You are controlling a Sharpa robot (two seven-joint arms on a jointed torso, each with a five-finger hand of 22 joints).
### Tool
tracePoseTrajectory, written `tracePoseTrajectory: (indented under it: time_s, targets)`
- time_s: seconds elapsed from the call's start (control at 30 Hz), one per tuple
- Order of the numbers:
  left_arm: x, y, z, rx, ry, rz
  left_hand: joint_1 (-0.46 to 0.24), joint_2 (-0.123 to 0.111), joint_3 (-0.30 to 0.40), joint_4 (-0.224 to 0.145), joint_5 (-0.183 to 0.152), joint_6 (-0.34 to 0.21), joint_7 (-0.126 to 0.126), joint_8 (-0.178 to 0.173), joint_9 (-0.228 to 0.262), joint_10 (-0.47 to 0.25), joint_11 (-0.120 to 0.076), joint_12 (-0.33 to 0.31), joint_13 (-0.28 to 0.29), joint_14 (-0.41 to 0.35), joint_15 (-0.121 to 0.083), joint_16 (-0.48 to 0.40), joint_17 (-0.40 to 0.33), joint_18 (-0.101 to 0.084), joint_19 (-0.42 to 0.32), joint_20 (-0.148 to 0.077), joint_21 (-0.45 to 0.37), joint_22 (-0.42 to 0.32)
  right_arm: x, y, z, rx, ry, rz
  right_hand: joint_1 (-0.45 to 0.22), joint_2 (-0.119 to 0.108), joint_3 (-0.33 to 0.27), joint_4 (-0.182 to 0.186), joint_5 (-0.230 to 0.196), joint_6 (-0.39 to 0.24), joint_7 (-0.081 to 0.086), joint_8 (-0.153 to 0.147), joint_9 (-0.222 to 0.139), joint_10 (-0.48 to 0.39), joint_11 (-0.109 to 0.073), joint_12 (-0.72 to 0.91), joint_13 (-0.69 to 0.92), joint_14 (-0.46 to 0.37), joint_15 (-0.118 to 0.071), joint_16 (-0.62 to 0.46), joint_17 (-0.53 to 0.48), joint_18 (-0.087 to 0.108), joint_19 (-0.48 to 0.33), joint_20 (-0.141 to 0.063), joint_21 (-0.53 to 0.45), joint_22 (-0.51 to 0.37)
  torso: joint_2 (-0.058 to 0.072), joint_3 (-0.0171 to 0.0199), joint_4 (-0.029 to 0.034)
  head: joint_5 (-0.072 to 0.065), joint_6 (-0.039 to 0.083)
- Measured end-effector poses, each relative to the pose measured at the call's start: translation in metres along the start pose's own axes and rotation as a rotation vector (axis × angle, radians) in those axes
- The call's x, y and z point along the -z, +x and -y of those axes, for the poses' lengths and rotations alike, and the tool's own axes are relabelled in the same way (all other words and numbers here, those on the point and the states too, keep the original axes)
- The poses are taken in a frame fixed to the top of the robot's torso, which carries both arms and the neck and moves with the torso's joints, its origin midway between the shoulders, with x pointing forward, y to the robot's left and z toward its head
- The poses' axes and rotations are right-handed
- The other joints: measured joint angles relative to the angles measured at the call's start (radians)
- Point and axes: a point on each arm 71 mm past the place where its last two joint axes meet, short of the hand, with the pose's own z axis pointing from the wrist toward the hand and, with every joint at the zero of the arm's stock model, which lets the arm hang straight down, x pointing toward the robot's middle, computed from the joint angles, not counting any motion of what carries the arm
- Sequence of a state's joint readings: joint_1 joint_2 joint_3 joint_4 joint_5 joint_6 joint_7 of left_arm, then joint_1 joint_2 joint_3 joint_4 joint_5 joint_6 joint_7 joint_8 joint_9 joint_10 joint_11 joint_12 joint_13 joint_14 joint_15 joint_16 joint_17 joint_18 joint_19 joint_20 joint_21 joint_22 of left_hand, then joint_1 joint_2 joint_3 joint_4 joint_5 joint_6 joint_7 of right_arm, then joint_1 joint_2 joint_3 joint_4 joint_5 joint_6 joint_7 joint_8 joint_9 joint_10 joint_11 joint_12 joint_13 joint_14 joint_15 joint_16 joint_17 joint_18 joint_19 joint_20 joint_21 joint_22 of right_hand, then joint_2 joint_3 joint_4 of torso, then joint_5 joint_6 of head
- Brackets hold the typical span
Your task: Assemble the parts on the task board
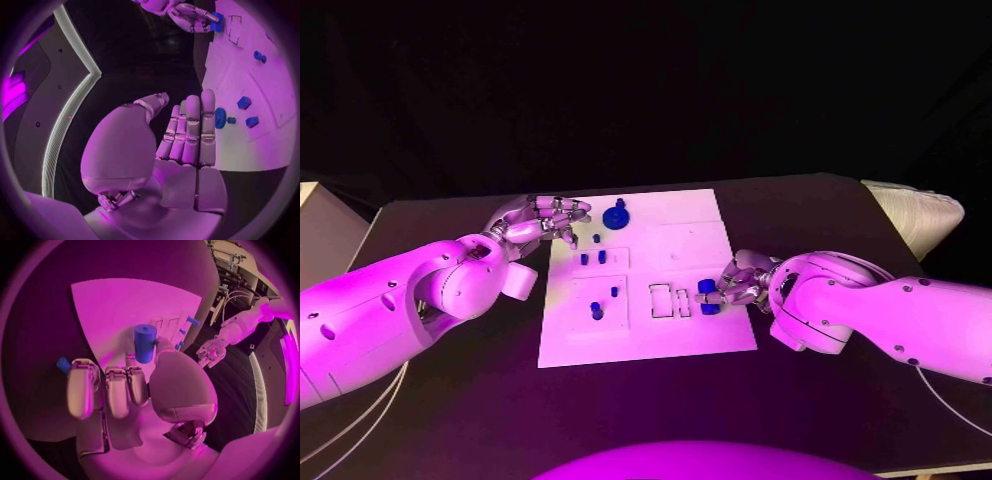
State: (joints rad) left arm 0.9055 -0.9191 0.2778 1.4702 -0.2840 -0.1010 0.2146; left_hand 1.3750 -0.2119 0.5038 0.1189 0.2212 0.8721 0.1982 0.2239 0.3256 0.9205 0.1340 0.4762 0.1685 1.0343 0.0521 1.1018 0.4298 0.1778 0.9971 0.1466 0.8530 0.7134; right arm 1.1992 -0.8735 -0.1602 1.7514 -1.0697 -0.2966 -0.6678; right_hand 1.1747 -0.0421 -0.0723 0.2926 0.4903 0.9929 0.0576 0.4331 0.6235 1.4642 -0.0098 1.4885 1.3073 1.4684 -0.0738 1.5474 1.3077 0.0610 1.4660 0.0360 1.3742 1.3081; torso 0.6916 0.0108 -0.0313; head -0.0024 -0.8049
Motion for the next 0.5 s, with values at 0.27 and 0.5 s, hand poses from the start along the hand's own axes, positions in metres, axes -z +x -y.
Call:
tracePoseTrajectory:
  time_s: [0.27, 0.5]
  targets:
    - [-0.001, 0.001, 0.000, 0.001, -0.001, -0.001, 0.000, 0.000, 0.000, 0.000, 0.000, 0.000, 0.000, 0.000, 0.000, 0.000, 0.000, 0.000, 0.000, 0.000, 0.000, 0.000, 0.000, 0.000, 0.000, 0.000, 0.000, 0.000, 0.007, -0.003, -0.022, -0.037, -0.043, -0.012, 0.000, 0.000, 0.000, 0.000, 0.002, 0.000, 0.000, 0.000, 0.002, 0.000, 0.000, 0.000, 0.001, 0.000, 0.000, 0.000, 0.000, 0.000, 0.000, 0.000, 0.001, 0.000, 0.000, 0.0000, 0.0006, 0.002, 0.005]
    - [-0.001, 0.001, -0.001, 0.001, -0.003, -0.003, 0.000, 0.000, 0.000, 0.000, 0.000, 0.000, 0.000, 0.000, 0.000, 0.000, 0.000, 0.000, 0.000, 0.000, 0.000, 0.000, 0.000, 0.000, 0.000, 0.000, 0.000, 0.000, 0.001, 0.008, -0.041, -0.042, -0.070, -0.046, 0.000, 0.000, 0.000, 0.000, 0.004, 0.000, 0.000, 0.000, 0.002, 0.000, 0.000, 0.000, 0.001, 0.000, 0.000, 0.000, 0.000, 0.000, 0.000, 0.000, 0.001, 0.000, 0.001, 0.0004, 0.0016, 0.005, 0.006]
